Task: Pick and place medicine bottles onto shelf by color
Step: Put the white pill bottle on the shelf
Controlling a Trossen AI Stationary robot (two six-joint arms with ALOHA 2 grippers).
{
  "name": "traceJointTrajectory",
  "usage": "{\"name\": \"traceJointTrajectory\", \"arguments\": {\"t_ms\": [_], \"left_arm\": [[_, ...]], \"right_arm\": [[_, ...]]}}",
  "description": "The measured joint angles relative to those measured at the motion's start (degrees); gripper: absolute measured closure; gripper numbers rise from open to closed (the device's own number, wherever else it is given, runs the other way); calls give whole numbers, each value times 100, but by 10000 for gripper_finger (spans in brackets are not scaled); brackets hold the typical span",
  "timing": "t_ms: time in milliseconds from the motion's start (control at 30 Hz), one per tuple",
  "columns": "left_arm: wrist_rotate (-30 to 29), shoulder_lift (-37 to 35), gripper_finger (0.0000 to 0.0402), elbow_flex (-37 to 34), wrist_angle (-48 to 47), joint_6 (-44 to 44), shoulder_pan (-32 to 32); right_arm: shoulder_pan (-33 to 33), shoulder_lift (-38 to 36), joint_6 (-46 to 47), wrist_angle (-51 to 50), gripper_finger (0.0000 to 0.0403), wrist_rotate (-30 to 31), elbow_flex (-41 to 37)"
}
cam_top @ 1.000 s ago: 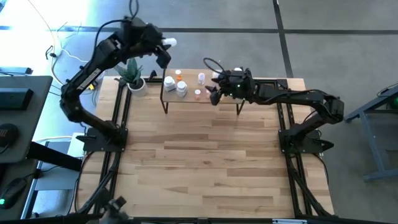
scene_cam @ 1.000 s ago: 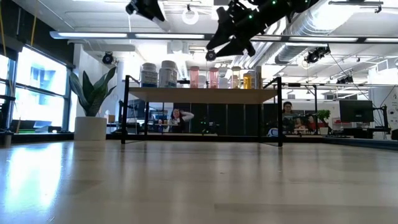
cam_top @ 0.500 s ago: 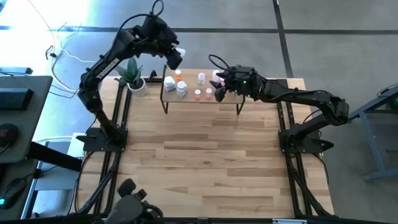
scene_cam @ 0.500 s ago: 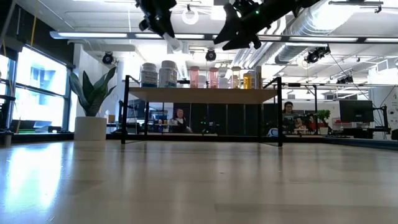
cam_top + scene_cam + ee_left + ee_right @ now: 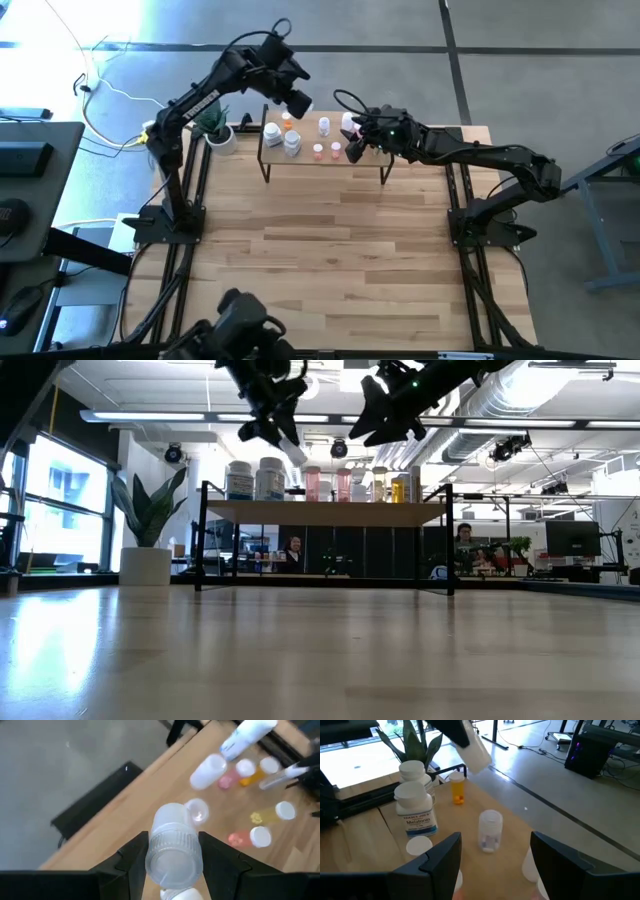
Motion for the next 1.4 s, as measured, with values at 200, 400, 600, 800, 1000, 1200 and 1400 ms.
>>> {"name": "traceJointTrajectory", "arguments": {"t_ms": [200, 400, 600, 800, 1000, 1200, 1400], "left_arm": [[-67, 290, 252, 0, -441, -126, -55], [-159, 385, 252, 0, -475, -129, -150], [-620, 394, 252, 2, -460, -117, -301], [-669, 639, 252, 0, -451, -65, -404], [-718, 786, 252, 0, -466, -63, -408], [-757, 791, 252, 0, -508, 193, -445], [-754, 791, 252, 0, -534, 532, -534]], "right_arm": [[0, 0, 2, -192, 174, 2, 0], [0, 0, 140, -346, 174, 4, 0], [0, 0, 153, -363, 174, 4, 0], [0, 0, 364, -366, 174, 4, 0], [0, 0, 395, -366, 174, 4, 0], [0, 0, 524, -368, 174, 4, 0], [2, 2, 522, -366, 174, 61, 0]]}}
